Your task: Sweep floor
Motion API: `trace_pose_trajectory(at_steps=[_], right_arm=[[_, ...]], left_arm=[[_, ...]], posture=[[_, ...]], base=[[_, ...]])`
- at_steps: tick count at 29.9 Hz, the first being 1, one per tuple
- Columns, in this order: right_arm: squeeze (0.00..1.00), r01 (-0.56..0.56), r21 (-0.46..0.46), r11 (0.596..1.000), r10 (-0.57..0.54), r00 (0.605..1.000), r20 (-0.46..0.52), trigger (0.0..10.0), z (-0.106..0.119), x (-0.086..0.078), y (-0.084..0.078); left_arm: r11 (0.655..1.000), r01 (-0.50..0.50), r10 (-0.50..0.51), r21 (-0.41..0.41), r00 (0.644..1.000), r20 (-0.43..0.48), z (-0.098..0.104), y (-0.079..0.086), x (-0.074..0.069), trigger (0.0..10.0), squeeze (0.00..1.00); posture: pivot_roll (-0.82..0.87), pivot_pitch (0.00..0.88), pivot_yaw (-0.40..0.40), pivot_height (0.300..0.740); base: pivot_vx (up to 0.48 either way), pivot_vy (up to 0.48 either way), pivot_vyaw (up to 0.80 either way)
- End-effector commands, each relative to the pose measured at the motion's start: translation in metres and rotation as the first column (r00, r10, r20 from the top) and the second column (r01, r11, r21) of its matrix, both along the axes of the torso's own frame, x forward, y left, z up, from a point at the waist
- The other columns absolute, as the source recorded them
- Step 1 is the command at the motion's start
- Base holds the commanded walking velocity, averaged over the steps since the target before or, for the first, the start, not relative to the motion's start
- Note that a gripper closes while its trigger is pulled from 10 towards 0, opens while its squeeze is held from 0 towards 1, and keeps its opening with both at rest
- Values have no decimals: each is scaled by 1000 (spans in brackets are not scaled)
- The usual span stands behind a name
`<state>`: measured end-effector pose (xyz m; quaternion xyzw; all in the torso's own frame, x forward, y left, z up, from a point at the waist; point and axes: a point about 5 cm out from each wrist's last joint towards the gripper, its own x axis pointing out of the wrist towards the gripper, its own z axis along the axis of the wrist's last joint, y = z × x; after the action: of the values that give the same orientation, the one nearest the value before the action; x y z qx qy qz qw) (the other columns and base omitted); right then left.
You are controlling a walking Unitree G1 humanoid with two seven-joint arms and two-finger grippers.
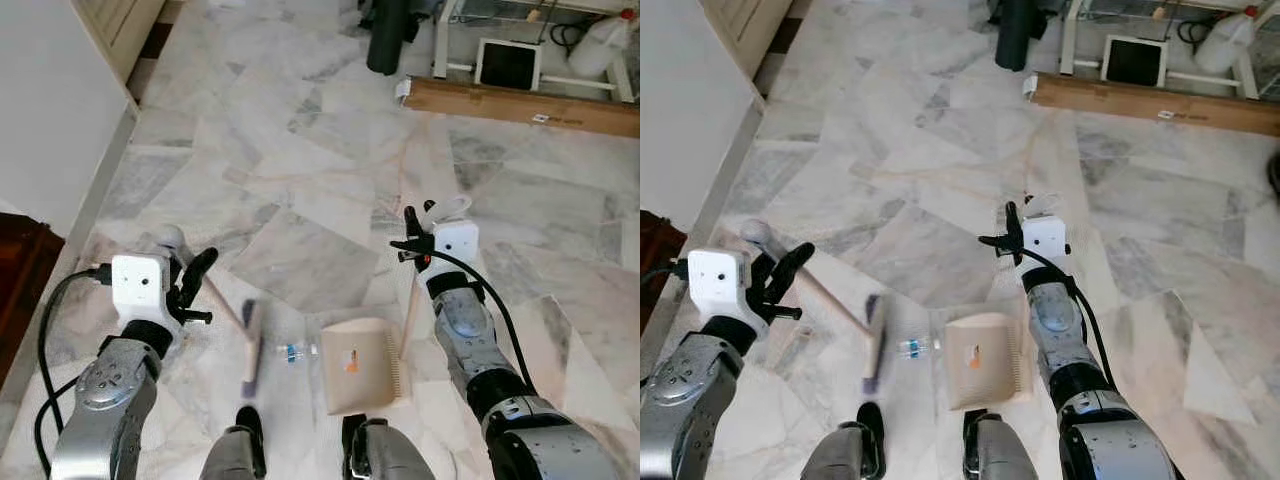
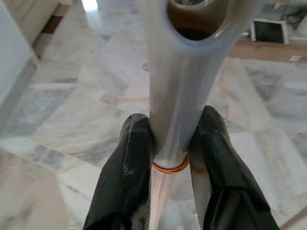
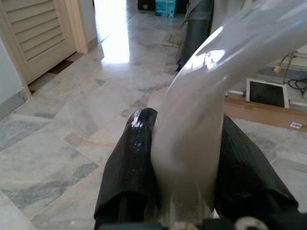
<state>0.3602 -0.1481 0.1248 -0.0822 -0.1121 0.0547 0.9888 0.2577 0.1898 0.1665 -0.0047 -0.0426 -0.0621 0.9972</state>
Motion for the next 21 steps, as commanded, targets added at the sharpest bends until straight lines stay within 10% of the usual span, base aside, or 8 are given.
trace_pose_trajectory(at_steps=[1,13,21], right_arm=[[0,-4,11,1000,5,990,-143,10000,-31,-10,2],[0,-6,15,1000,8,991,-137,10000,-27,-8,1],[0,-32,25,999,35,990,-137,10000,-24,-5,10]], left_arm=[[999,24,-27,-45,997,-69,-12,0,-1,10000,0],[952,99,-125,-288,989,-74,-4,-16,11,10000,0],[863,130,-146,-488,989,6,17,-19,17,10000,0]], posture=[[81,467,-8,740],[96,468,-9,740],[111,452,-12,740]], base=[[0,0,0],[0,0,0],[0,0,0]])
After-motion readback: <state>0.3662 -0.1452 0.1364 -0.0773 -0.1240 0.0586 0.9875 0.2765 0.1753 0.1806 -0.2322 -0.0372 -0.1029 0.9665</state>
